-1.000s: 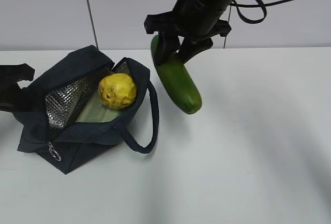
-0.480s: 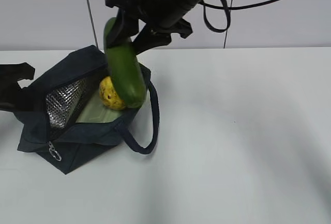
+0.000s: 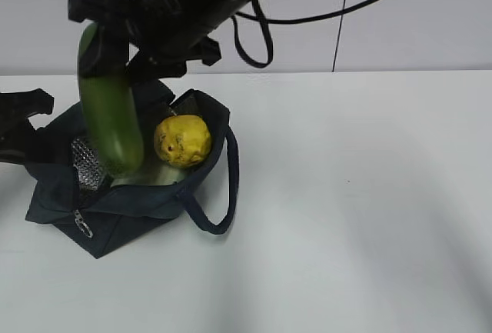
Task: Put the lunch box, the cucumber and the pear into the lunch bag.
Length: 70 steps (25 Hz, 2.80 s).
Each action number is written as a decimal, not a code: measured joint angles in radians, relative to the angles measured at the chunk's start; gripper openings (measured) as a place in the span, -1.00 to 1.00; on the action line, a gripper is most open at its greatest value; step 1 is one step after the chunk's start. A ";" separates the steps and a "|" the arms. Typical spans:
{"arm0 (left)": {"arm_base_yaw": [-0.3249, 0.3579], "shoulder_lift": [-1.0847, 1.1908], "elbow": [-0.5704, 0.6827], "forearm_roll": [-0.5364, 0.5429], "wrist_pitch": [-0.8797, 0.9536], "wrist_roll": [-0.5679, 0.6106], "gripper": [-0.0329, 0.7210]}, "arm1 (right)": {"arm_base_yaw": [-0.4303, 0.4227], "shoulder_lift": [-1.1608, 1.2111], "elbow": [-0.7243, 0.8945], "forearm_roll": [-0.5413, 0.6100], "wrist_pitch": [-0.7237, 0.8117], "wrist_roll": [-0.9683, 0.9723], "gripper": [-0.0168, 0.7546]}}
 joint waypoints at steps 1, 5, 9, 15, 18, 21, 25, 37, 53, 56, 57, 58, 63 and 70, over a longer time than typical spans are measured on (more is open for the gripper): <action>0.000 0.000 0.000 0.000 0.000 0.000 -0.91 | 0.011 0.018 0.000 0.000 0.000 0.000 -0.05; 0.000 0.000 0.000 -0.002 0.004 0.000 -0.91 | 0.034 0.075 0.000 0.000 -0.031 0.000 -0.05; 0.000 0.000 0.000 -0.002 0.007 0.000 -0.91 | 0.039 0.095 0.000 -0.002 -0.092 0.000 -0.05; 0.000 0.000 0.000 -0.002 0.012 0.000 -0.91 | 0.039 0.097 0.000 -0.013 -0.140 0.017 -0.05; 0.000 0.000 0.000 -0.003 0.013 0.000 -0.91 | 0.039 0.097 0.000 -0.015 -0.141 0.063 -0.05; 0.000 0.000 0.000 -0.003 0.014 0.000 -0.91 | 0.039 0.097 0.000 -0.019 -0.141 0.090 -0.10; 0.000 0.000 0.000 -0.003 0.015 0.000 -0.91 | 0.039 0.085 0.000 -0.063 -0.139 0.101 -0.10; 0.000 0.000 0.000 -0.003 0.015 -0.003 -0.91 | 0.039 0.033 0.000 -0.196 -0.045 0.279 -0.10; 0.000 0.000 0.000 -0.014 0.013 -0.003 -0.91 | 0.072 -0.041 0.021 -0.278 -0.056 0.621 -0.11; 0.000 0.000 0.000 -0.020 0.010 -0.003 -0.91 | 0.086 -0.041 0.034 -0.315 -0.067 0.725 -0.11; 0.000 0.000 0.000 -0.024 0.007 -0.003 -0.91 | 0.088 -0.041 0.036 -0.336 -0.067 0.764 -0.11; 0.000 0.000 0.000 -0.028 0.007 -0.003 -0.91 | 0.089 -0.041 0.038 -0.373 -0.067 0.826 -0.11; 0.000 0.000 0.000 -0.037 0.002 -0.003 -0.91 | 0.090 -0.041 0.038 -0.538 -0.046 1.065 -0.11; 0.000 0.000 0.000 -0.039 -0.005 -0.003 -0.91 | 0.090 -0.041 0.040 -0.602 -0.002 1.162 -0.11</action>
